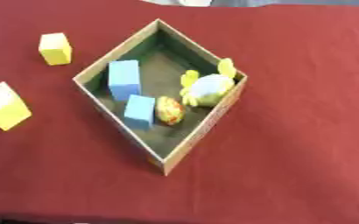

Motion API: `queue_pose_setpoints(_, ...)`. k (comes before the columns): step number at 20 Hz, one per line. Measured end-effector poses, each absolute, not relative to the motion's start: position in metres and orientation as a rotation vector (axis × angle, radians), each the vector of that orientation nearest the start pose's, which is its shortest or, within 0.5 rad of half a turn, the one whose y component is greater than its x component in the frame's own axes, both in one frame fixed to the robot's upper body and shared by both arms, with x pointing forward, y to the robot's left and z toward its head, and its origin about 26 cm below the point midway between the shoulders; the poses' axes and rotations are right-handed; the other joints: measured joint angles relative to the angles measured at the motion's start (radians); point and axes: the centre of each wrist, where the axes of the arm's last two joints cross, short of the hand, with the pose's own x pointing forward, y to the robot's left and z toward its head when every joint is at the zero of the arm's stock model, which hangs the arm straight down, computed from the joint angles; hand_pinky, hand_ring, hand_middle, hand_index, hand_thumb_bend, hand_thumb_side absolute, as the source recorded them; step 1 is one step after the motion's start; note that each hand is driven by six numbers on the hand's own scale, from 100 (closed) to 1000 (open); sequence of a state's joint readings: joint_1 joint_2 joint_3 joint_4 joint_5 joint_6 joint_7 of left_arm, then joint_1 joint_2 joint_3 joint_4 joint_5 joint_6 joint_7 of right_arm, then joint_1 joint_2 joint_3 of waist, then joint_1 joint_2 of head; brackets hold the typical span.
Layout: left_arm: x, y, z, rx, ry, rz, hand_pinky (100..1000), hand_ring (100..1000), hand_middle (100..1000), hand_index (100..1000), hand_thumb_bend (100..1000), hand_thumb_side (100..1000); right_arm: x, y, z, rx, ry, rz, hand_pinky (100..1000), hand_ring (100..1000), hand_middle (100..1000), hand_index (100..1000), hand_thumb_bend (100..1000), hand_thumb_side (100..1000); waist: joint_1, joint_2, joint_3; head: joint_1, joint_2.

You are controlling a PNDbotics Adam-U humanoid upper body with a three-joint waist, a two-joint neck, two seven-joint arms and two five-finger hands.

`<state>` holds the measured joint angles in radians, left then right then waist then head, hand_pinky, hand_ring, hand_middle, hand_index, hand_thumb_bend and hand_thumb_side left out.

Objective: Pick up objects on the table and place them in the box.

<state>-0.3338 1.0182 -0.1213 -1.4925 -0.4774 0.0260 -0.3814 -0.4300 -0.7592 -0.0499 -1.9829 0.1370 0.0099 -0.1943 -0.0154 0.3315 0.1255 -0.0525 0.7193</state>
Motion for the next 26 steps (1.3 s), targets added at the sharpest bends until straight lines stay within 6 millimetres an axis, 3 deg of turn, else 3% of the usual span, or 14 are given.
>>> queue_pose_setpoints(16,0.363,0.414,0.183,0.928,-1.151,-1.305,932,864,771,885,585,651,0.299,-0.309,0.292,-0.788,-2.385,0.579,873,823,662,831,100,443,0.001,0.000,-0.011,0.014,0.000)
queue_pose_setpoints(21,0.369,0.408,0.183,0.907,-1.207,-1.281,901,814,701,824,460,648,0.299,-0.307,0.291,-0.770,-2.378,0.591,873,823,662,831,100,483,0.001,0.000,-0.013,0.016,-0.001)
queue_pose_setpoints(24,0.370,0.407,0.182,0.900,-1.224,-1.259,861,760,620,756,323,574,0.299,-0.307,0.291,-0.764,-2.376,0.591,873,823,663,831,100,505,0.001,0.000,-0.014,0.016,-0.001)
queue_pose_setpoints(26,0.370,0.406,0.182,0.903,-1.229,-1.243,839,727,588,720,283,541,0.299,-0.307,0.290,-0.759,-2.376,0.586,873,823,663,831,100,512,0.001,0.000,-0.014,0.015,-0.001)
